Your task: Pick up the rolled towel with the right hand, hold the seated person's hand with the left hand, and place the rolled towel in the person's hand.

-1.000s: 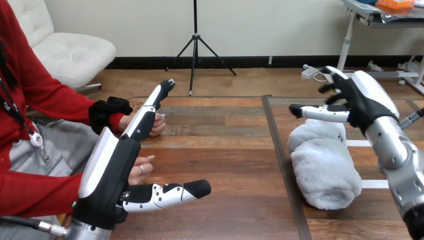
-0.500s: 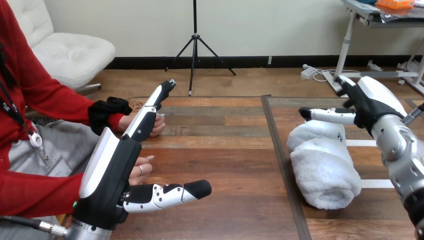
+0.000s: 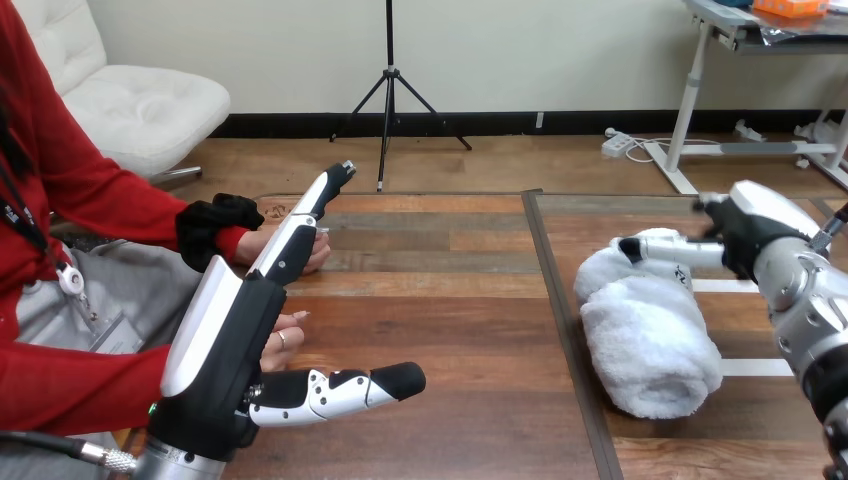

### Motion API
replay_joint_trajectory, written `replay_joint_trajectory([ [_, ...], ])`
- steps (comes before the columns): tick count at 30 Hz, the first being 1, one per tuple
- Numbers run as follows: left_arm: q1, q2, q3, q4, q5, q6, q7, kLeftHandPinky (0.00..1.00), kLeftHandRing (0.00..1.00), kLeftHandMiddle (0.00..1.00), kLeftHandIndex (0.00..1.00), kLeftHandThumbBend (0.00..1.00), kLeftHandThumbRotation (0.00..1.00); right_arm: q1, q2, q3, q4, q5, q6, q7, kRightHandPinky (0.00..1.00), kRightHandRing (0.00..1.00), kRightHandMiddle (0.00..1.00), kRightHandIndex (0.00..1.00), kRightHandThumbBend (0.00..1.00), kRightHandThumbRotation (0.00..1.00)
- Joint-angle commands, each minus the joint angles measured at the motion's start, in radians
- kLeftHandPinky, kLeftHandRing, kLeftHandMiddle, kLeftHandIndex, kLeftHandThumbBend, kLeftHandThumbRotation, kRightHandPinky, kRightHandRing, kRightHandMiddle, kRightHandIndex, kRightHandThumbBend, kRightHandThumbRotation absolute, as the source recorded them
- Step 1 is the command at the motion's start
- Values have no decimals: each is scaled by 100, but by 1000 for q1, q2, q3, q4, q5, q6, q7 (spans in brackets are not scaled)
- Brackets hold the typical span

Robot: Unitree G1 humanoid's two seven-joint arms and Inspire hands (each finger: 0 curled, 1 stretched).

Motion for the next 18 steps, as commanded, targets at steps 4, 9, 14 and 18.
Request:
replay_joint_trajectory([
  [4, -49, -4, -9, 5, -17, -20, 5, 94, 95, 96, 96, 100, 59, -230, 8, 120, 119, -92, 24, 94, 51, 70, 77, 77, 100, 94],
  [9, -45, -6, -11, 0, -18, -20, 5, 94, 95, 95, 97, 100, 59, -251, 14, 169, 152, -129, 16, 149, 57, 76, 82, 81, 100, 98],
  [14, -40, -7, -14, -4, -19, -21, 4, 94, 95, 95, 97, 100, 59, -273, 22, 233, 177, -180, -5, 229, 65, 84, 88, 87, 100, 99],
  [18, -36, -8, -14, -9, -17, -20, 4, 94, 95, 96, 97, 100, 59, -287, 27, 260, 192, -198, -28, 289, 75, 91, 93, 91, 100, 100],
])
